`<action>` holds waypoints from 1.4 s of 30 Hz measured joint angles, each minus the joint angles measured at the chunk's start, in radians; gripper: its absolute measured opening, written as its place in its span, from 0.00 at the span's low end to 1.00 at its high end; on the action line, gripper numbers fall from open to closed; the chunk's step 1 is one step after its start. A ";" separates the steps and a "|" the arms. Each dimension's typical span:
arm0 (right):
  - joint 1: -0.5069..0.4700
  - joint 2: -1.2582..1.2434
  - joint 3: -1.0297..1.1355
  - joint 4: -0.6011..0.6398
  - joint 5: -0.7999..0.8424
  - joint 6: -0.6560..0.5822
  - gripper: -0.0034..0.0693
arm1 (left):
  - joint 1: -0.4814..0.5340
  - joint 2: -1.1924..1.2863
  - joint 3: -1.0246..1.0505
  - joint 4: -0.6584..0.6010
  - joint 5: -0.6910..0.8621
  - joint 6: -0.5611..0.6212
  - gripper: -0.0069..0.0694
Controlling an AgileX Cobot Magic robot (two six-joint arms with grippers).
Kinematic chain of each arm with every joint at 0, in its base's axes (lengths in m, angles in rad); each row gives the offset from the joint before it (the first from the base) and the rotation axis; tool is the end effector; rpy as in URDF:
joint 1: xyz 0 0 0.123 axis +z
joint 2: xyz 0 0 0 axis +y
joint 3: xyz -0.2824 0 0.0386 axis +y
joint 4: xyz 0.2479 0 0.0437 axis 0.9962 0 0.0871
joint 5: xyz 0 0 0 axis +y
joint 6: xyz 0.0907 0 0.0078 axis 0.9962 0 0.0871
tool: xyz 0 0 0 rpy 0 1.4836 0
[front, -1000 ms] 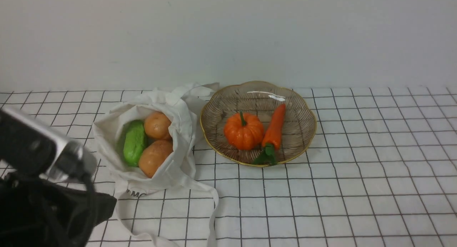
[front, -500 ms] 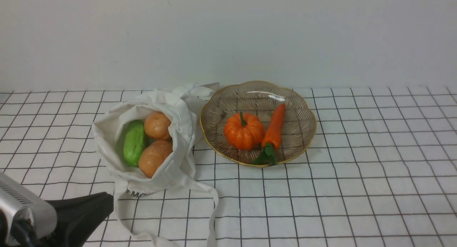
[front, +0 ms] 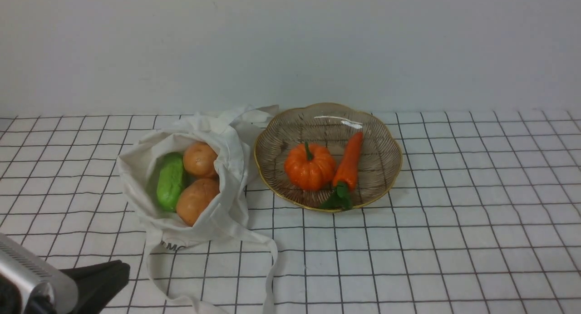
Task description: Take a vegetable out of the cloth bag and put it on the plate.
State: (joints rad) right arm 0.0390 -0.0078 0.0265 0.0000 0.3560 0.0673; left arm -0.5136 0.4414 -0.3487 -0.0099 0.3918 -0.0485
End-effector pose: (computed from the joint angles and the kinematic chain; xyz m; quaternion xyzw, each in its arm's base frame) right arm 0.0532 0.0021 0.1725 0.0113 0.8010 0.0318 0.5977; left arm 0.0834 -0.0474 0.2638 0.1892 0.8110 -0.1575 0.5308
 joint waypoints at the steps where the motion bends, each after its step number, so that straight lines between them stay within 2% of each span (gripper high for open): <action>1: 0.000 0.000 0.000 0.000 0.000 0.000 0.03 | 0.022 -0.018 0.012 0.010 -0.008 0.000 0.08; 2: 0.000 0.000 0.000 0.000 0.000 0.000 0.03 | 0.028 -0.030 0.021 0.010 -0.012 0.001 0.08; 5: 0.000 0.000 0.000 0.000 0.000 0.000 0.03 | 0.173 -0.153 0.118 0.010 -0.028 0.020 0.08; 10: 0.000 0.000 0.000 0.000 0.000 0.000 0.03 | 0.343 -0.284 0.248 -0.009 -0.026 0.049 0.08; 16: 0.000 0.000 0.000 0.000 0.000 0.000 0.03 | 0.483 -0.441 0.363 -0.010 -0.026 0.049 0.08; 42: 0.000 0.000 0.000 0.000 0.000 0.000 0.03 | 0.499 -0.452 0.376 -0.009 -0.011 0.054 0.08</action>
State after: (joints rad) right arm 0.0390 -0.0078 0.0265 0.0000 0.3560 0.0673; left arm -0.0148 -0.0106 0.0272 -0.0189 0.3805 0.0054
